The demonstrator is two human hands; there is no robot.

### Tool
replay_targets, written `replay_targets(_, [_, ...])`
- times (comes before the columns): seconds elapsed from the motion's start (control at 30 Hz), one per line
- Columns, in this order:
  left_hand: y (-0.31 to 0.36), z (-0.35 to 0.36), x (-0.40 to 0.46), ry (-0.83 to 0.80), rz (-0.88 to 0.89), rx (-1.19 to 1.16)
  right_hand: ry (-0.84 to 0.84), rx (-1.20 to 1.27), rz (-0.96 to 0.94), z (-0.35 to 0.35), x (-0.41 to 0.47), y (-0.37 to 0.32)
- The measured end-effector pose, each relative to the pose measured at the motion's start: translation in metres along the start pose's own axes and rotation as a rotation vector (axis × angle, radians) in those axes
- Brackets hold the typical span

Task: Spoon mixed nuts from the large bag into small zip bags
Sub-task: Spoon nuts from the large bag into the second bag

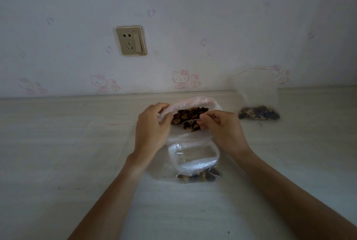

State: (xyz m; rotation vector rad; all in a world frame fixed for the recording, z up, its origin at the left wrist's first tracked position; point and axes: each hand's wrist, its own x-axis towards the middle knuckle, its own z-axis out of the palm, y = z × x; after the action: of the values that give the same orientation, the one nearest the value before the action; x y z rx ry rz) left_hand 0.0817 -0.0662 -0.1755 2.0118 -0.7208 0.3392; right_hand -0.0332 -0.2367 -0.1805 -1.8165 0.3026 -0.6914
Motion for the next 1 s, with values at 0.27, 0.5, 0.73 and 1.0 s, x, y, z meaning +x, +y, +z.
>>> replay_targets(0.27, [-0.004,0.002,-0.001,0.01,0.028,-0.03,0.049,0.003,0.027,0.0,-0.001,0.005])
replay_targets(0.5, [0.001,0.006,-0.004,0.0,0.073,-0.008,0.083,0.023,0.066,-0.003,0.003,0.009])
replay_targets(0.73, [0.001,0.0,-0.004,0.022,0.049,-0.006,0.059,0.118,0.169,-0.015,-0.003,0.003])
replay_targets(1.0, [0.007,-0.006,-0.006,0.01,-0.01,0.019,0.06,0.184,0.217,-0.04,-0.015,-0.008])
